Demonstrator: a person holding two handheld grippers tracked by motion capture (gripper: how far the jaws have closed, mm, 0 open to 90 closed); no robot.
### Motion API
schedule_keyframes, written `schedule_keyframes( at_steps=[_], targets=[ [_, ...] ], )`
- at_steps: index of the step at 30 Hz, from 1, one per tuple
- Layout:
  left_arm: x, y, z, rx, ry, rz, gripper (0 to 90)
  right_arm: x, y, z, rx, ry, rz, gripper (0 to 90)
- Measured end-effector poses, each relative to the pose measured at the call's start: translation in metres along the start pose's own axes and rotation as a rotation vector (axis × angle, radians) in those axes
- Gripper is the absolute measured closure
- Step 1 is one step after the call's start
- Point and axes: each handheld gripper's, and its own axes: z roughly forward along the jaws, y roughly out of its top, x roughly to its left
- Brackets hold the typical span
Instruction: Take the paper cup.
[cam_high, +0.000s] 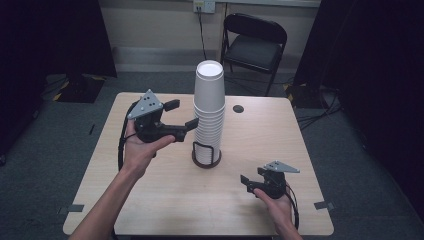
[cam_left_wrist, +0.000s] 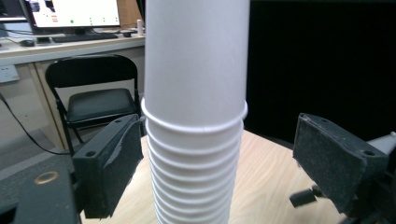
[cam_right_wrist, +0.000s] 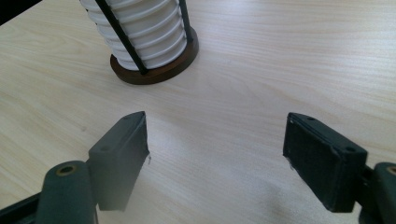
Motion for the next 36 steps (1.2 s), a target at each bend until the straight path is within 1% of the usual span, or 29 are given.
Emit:
schedule_keyframes(
  at_steps=[2, 3, 5, 6, 7, 8, 9, 10, 11, 12, 14, 15, 16, 17, 18, 19, 20, 21, 22, 23, 25, 26, 27, 28, 30, 32, 33, 36],
  targets=[
    [0.000, 0.005, 0.003, -0.002, -0.001, 0.010, 15.5, 0.000, 0.000, 0.000, 0.001, 0.000, -0.005, 22.1],
    [0.000, 0.007, 0.003, -0.010, -0.006, 0.016, 15.5, 0.000, 0.000, -0.001, -0.002, 0.002, -0.004, 22.1],
    [0.000, 0.011, 0.004, -0.026, 0.000, 0.016, 15.5, 0.000, 0.000, -0.001, -0.004, 0.001, -0.010, 22.1],
    [0.000, 0.013, 0.005, -0.024, -0.003, 0.022, 15.4, 0.000, 0.000, -0.001, -0.004, 0.000, -0.012, 22.1],
    [0.000, 0.014, 0.005, -0.029, 0.010, 0.024, 15.7, 0.001, 0.000, -0.002, -0.002, -0.002, -0.013, 22.1],
    [-0.001, 0.016, 0.005, -0.034, 0.028, 0.035, 15.5, 0.001, 0.000, -0.002, -0.002, -0.002, -0.013, 22.1],
    [-0.002, 0.018, 0.006, -0.035, 0.019, 0.041, 15.9, 0.002, 0.000, -0.002, -0.002, -0.002, -0.010, 22.1],
    [-0.002, 0.020, 0.007, -0.034, 0.011, 0.037, 15.8, 0.003, 0.000, -0.003, -0.003, 0.001, -0.009, 22.1],
    [-0.002, 0.020, 0.007, -0.034, 0.011, 0.037, 15.8, 0.003, 0.000, -0.003, -0.003, 0.001, -0.009, 22.1],
    [-0.002, 0.025, 0.008, -0.039, 0.006, 0.039, 15.7, 0.004, 0.000, -0.003, 0.000, -0.002, -0.011, 22.1],
    [-0.001, 0.027, 0.009, -0.039, 0.003, 0.035, 15.6, 0.003, -0.001, -0.003, -0.001, -0.001, -0.008, 22.1],
    [0.000, 0.030, 0.012, -0.033, -0.001, 0.025, 15.6, 0.003, -0.001, -0.003, -0.001, -0.001, -0.008, 22.1],
    [0.003, 0.032, 0.017, -0.016, -0.006, 0.026, 15.4, 0.003, -0.001, -0.003, 0.000, -0.001, -0.007, 22.1],
    [0.003, 0.031, 0.019, -0.017, 0.014, 0.026, 15.5, 0.003, -0.001, -0.003, 0.001, -0.001, -0.004, 22.1],
    [0.004, 0.031, 0.022, -0.008, 0.024, 0.030, 15.2, 0.003, -0.001, -0.003, 0.002, 0.000, -0.004, 22.1],
    [0.004, 0.031, 0.022, -0.008, 0.024, 0.030, 15.4, 0.003, -0.001, -0.003, 0.002, 0.000, -0.004, 22.1],
    [0.006, 0.030, 0.028, 0.006, -0.004, 0.012, 15.4, 0.003, -0.001, -0.003, 0.002, -0.001, -0.002, 22.1],
    [0.006, 0.030, 0.028, 0.006, -0.004, 0.012, 15.4, 0.003, -0.001, -0.003, 0.002, -0.001, -0.002, 22.1],
    [0.006, 0.031, 0.032, 0.003, -0.012, 0.007, 15.4, 0.002, -0.001, -0.002, -0.001, 0.000, 0.000, 22.1],
    [0.005, 0.031, 0.034, 0.010, -0.015, 0.015, 15.4, 0.002, -0.001, -0.002, 0.001, 0.000, -0.002, 22.1],
    [0.005, 0.032, 0.036, 0.013, -0.009, 0.016, 15.4, 0.003, -0.001, -0.002, 0.002, -0.001, -0.004, 22.1],
    [0.006, 0.035, 0.039, 0.015, -0.016, 0.010, 15.4, 0.003, -0.001, -0.003, 0.000, 0.001, -0.005, 22.0],
    [0.007, 0.037, 0.041, 0.025, -0.020, 0.014, 15.4, 0.003, -0.001, -0.003, 0.001, 0.000, -0.006, 22.0],
    [0.009, 0.038, 0.044, 0.041, -0.014, 0.017, 15.5, 0.003, -0.001, -0.003, -0.002, 0.001, -0.005, 22.0],
    [0.013, 0.039, 0.051, 0.051, -0.008, -0.018, 15.6, 0.003, -0.001, -0.003, 0.001, -0.001, -0.003, 22.0],
    [0.014, 0.039, 0.052, 0.058, -0.015, -0.016, 15.5, 0.004, -0.001, -0.004, -0.005, -0.003, -0.009, 22.1],
    [0.015, 0.039, 0.056, 0.063, -0.024, -0.015, 15.6, 0.004, -0.001, -0.004, -0.008, -0.002, -0.014, 22.1],
    [0.015, 0.040, 0.059, 0.066, -0.025, -0.011, 15.5, 0.004, -0.001, -0.002, -0.004, 0.000, -0.014, 22.0]
  ],
)
